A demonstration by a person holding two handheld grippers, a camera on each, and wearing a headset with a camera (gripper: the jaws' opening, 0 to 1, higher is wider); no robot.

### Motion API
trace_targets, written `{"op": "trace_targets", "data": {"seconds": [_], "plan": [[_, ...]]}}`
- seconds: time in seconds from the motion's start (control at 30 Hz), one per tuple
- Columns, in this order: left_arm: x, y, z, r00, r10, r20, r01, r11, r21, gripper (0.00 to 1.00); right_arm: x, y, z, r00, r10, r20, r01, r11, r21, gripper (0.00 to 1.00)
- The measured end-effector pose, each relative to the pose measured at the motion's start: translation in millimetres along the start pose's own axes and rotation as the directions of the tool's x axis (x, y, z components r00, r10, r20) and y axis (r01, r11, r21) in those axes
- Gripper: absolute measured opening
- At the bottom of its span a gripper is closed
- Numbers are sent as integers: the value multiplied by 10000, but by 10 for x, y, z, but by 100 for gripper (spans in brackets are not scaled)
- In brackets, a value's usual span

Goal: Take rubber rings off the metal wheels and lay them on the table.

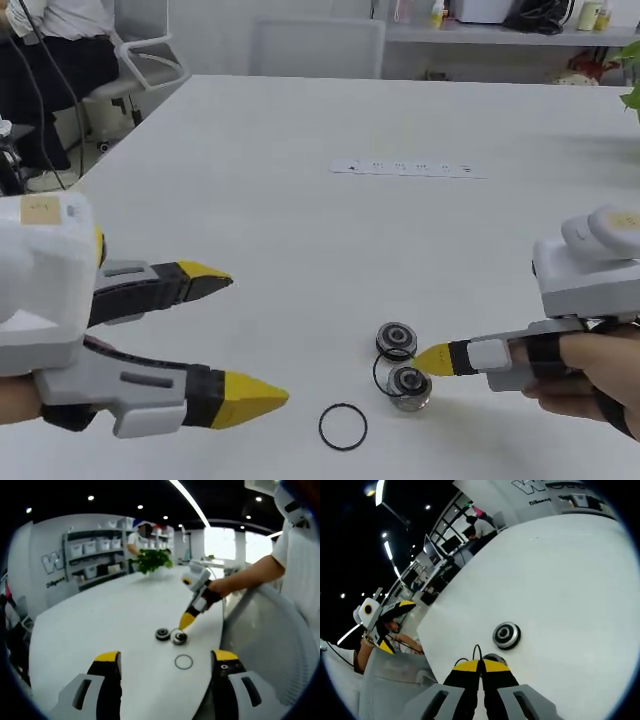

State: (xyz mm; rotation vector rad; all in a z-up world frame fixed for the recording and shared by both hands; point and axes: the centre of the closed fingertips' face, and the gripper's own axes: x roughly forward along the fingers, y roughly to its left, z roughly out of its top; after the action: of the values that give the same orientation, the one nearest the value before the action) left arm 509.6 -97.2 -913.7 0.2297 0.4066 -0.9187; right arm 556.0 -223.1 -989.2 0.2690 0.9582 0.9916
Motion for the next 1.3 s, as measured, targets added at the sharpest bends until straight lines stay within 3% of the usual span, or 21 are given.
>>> {"op": "trace_targets", "data": {"seconds": [0.4, 0.77, 0.9, 1.0, 1.3], "plan": [[-82, -52, -269, 9995, 313, -91, -319, 9962, -810, 77, 59, 151, 1, 9990, 447, -59, -448, 9988, -201, 0], [-46, -100, -296, 9995, 263, 167, -240, 9921, -1231, 90, 140, 272, -73, 9964, 731, -431, -752, 9959, -501, 0], [-37, -105, -363, 9996, 279, -101, -291, 9893, -1427, 93, 171, 300, -115, 9950, 785, -614, -821, 9950, -572, 0], [-39, -101, -359, 9995, 315, -39, -318, 9886, -1470, 96, 197, 322, -159, 9934, 816, -800, -868, 9941, -643, 0], [-37, -121, -405, 9997, 193, -156, -217, 9859, -1657, 95, 238, 338, -250, 9895, 787, -1211, -893, 9924, -844, 0]]}}
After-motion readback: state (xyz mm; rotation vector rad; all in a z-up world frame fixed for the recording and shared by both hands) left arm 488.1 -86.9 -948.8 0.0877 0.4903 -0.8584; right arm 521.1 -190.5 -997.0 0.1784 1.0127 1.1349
